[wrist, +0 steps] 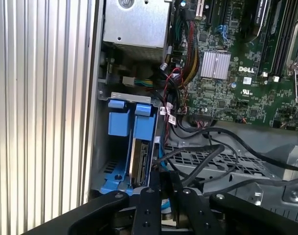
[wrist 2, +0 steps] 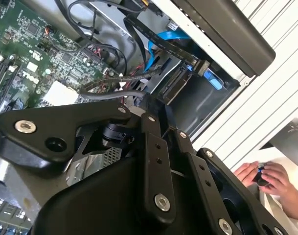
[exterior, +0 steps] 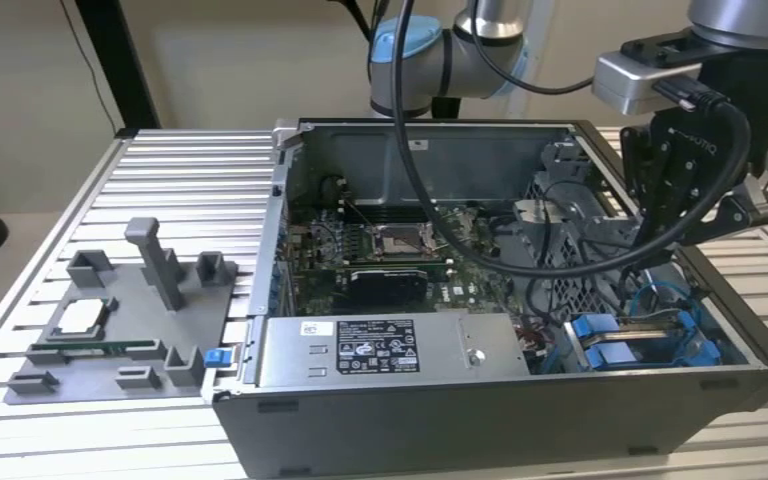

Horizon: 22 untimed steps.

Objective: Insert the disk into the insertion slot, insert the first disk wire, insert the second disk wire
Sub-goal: 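Insert the first disk wire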

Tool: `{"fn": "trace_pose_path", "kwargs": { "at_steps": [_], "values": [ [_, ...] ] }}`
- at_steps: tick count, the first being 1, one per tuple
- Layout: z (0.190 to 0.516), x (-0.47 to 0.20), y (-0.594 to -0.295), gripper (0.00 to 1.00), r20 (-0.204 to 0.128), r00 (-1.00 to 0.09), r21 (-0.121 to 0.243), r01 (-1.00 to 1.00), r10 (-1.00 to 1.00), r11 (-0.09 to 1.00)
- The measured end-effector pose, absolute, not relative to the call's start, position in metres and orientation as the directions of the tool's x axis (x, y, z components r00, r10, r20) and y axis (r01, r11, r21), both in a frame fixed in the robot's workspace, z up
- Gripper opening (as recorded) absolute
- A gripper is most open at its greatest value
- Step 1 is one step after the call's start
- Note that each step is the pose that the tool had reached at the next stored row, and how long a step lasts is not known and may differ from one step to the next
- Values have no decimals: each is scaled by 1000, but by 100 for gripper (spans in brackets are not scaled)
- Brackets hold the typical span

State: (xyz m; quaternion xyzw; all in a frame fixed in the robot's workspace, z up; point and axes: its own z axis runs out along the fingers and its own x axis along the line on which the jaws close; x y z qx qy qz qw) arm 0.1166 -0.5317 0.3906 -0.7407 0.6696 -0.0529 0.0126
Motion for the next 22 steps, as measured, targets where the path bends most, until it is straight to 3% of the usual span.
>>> {"fn": "trace_pose_path", "kwargs": {
  "at_steps": [22],
  "values": [
    [384,124,-554,0,61,97,-87,-991,-993,-102]
  ]
}}
